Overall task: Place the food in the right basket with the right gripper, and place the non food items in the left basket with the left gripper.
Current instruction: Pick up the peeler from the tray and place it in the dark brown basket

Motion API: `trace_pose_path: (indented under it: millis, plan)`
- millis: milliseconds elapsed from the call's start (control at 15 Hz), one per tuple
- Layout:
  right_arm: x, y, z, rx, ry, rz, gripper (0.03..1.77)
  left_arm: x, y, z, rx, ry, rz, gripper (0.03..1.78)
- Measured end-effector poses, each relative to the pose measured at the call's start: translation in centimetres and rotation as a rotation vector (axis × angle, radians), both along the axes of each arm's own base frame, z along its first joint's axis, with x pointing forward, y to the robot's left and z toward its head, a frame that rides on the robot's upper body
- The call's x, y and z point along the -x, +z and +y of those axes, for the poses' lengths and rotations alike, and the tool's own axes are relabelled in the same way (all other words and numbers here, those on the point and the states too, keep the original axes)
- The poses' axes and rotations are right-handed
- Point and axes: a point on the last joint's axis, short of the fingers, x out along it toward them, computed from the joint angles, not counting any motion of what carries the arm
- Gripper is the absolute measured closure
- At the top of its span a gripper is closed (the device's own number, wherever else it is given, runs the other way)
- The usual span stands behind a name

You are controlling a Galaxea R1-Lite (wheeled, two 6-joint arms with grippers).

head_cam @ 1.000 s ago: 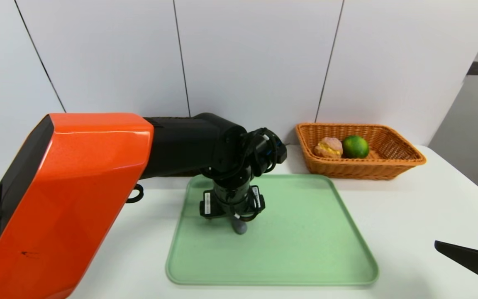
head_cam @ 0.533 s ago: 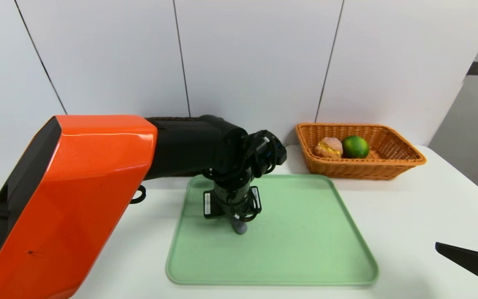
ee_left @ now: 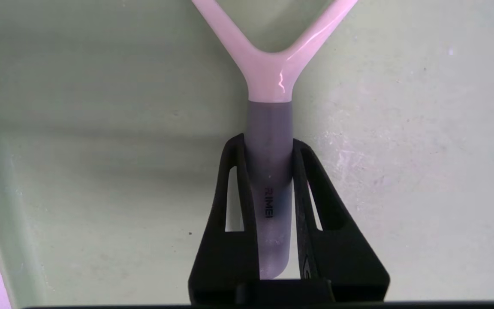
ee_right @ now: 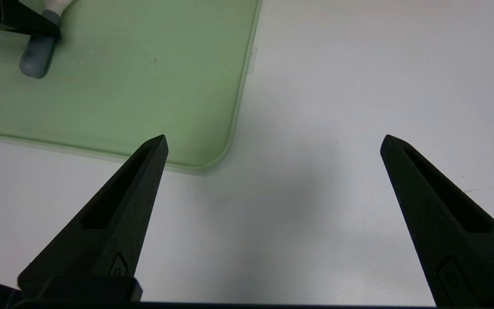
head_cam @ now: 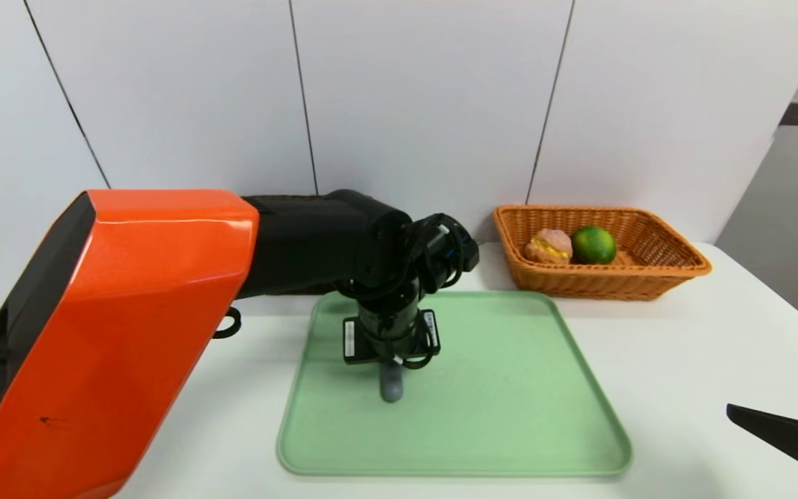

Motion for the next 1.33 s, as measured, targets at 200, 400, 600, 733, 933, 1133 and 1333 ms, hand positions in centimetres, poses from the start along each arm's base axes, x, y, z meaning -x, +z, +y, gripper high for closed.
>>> trace_pose_path:
  millis: [200,400,600,733,933,1133,1333]
  plan:
    - [0.0,0.0,0.0,0.001,0.001,0.001,0.09,0.8,1.5,-0.1,0.059,-0.092,0.022,1.53]
    - [0.0,0.0,0.0,0.003,0.001,0.001,0.09,2.4,4.0,-0.4,0.167,-0.240,0.023,1.53]
    - [-0.1,0.0,0.0,0.002,0.000,0.004,0.09,3.4,8.0,0.0,0.341,-0.359,-0.076,1.53]
    - [-0.3,0.1,0.0,0.001,-0.002,0.005,0.09,3.6,10.8,0.9,0.403,-0.374,-0.215,1.53]
    - [-0.6,-0.1,0.1,-0.002,-0.007,0.020,0.09,2.6,14.2,4.2,0.333,-0.263,-0.443,1.53]
    - [-0.9,-0.2,0.1,-0.001,-0.011,0.031,0.09,1.1,16.2,8.3,0.306,-0.153,-0.540,1.53]
    - [-1.4,0.1,0.2,-0.006,-0.017,-0.003,0.09,-1.4,16.4,12.5,0.256,-0.029,-0.576,1.53]
